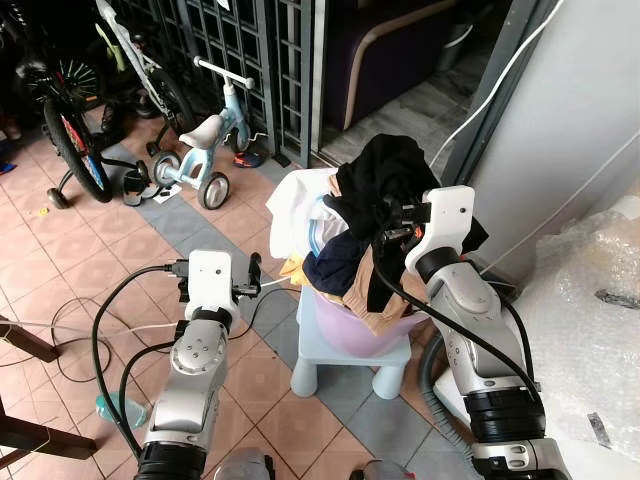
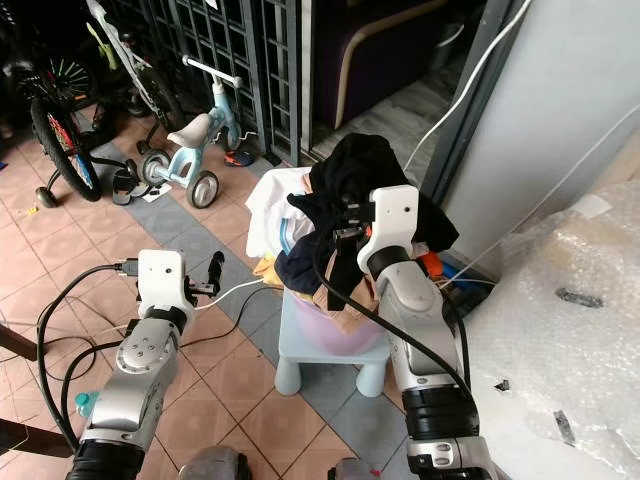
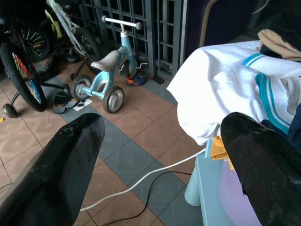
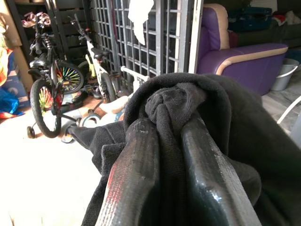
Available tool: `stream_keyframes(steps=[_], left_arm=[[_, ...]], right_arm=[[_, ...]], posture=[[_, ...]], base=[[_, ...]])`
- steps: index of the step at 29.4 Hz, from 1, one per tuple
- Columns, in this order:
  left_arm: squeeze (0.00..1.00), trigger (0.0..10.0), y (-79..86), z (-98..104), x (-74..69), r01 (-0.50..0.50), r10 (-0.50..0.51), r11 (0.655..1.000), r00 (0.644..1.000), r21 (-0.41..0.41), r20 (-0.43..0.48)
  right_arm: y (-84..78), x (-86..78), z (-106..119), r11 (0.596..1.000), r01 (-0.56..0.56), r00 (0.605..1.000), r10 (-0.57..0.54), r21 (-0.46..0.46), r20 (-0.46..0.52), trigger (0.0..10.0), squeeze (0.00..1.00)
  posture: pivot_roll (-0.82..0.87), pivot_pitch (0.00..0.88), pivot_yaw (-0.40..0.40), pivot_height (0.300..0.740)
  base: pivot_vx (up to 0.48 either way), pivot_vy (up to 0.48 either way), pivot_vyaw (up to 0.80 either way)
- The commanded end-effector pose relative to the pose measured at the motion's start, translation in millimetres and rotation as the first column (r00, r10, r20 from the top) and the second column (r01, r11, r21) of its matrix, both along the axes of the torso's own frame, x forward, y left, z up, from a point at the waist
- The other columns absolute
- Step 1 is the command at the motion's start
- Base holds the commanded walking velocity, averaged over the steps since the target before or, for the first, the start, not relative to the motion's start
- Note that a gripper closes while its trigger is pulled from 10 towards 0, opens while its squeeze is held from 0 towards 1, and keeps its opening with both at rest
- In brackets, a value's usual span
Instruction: Clothes washing
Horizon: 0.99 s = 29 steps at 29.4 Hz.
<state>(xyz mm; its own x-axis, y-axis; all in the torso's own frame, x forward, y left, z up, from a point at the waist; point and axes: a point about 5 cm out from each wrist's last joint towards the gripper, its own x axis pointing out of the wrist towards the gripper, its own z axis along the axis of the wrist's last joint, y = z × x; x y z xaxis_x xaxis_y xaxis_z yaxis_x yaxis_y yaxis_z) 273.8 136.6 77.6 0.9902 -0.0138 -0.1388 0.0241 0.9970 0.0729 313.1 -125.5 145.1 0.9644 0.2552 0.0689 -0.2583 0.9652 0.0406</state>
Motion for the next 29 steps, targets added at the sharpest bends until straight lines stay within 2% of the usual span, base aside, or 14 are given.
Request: stream_keyframes(steps=[1,5,12,21,29], left_arm=[[0.00,10.0,-0.6,0.2,0.3,0.006,-0.006,1.000,1.000,-0.001,-0.006],[0.00,10.0,-0.8,0.0,0.6,0.007,-0.007,1.000,1.000,0.001,-0.010],[0.00,10.0,-1.4,2.6,0.8,0.018,-0.017,1.000,1.000,-0.016,0.009],[0.00,10.0,-3.0,3.9,1.5,0.032,-0.032,0.999,0.999,-0.025,0.020],[0.00,10.0,-7.4,4.7,3.5,0.077,-0.076,0.996,0.997,-0.037,0.022]], right_arm=[[0.1,1.2,4.5,1.000,0.005,1.000,-0.005,0.001,0.023,10.0,0.00],[0.7,1.4,4.6,1.000,0.005,1.000,-0.005,0.001,0.023,10.0,0.00],[0.5,2.5,4.3,1.000,0.014,1.000,-0.014,-0.001,0.016,10.0,0.00],[-1.0,6.0,6.4,0.999,0.039,0.999,-0.038,-0.012,0.024,10.0,0.00],[-11.0,7.1,7.2,0.995,0.098,0.995,-0.098,-0.013,0.031,10.0,0.00]], posture=[[-0.05,0.000,0.002,0.740],[-0.05,0.000,0.002,0.740],[-0.05,0.000,0.003,0.740],[-0.05,0.000,0.002,0.740],[-0.07,0.000,0.022,0.740]], base=[[-0.247,0.000,0.00],[-0.244,0.000,0.00],[0.000,0.000,0.00],[0.000,0.000,-0.79],[0.000,-0.061,-0.79]])
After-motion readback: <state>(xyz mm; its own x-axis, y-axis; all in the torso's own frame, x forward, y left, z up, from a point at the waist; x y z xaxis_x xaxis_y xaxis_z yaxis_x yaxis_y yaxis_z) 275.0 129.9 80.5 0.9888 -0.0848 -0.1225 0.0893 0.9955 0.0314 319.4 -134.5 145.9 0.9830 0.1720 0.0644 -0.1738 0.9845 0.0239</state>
